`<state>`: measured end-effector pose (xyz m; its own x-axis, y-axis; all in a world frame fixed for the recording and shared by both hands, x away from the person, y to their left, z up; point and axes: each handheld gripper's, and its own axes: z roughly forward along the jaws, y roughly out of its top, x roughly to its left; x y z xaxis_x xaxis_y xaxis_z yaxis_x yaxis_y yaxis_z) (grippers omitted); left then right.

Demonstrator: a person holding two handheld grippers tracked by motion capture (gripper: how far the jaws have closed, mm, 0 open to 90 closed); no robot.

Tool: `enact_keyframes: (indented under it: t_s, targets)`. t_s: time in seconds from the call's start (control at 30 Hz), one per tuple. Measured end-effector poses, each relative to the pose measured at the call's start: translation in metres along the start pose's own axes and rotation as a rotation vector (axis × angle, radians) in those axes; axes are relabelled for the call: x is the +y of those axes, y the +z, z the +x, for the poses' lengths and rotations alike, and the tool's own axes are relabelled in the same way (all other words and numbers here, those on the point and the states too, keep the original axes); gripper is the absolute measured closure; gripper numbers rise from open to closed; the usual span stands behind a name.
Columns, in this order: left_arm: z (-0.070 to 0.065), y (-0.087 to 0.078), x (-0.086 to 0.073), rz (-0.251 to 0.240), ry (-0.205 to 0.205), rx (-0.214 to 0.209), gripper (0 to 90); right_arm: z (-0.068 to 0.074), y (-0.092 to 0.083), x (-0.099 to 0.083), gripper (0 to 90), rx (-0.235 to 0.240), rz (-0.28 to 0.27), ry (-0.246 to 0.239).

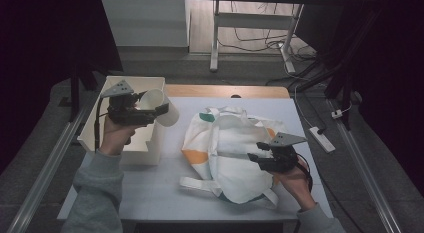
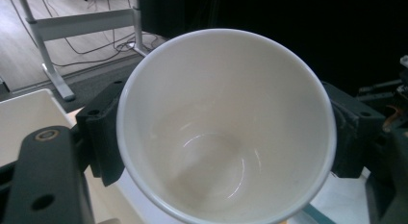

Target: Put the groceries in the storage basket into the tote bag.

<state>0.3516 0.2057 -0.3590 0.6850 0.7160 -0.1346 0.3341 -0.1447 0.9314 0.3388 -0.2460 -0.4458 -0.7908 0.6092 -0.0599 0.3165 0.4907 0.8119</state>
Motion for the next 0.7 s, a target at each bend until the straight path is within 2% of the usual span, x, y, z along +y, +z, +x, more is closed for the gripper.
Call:
enact_keyframes:
  t_s: [0.17, 0.37, 0.7]
  targets:
    - [-0.011, 0.008, 0.001, 0.009, 0.012, -0.052, 19.6, 0.0, 0.0, 0.0, 44.8, 0.0, -0.001, 0.001]
    - [-0.026, 0.016, 0.003, 0.022, 0.043, -0.092, 19.5, 0.003, -0.001, 0.002, 42.7, -0.001, -0.015, -0.009]
    - [-0.047, 0.039, 0.0, 0.072, 0.085, -0.126, 19.5, 0.007, 0.001, 0.004, 40.2, 0.009, -0.021, -0.019]
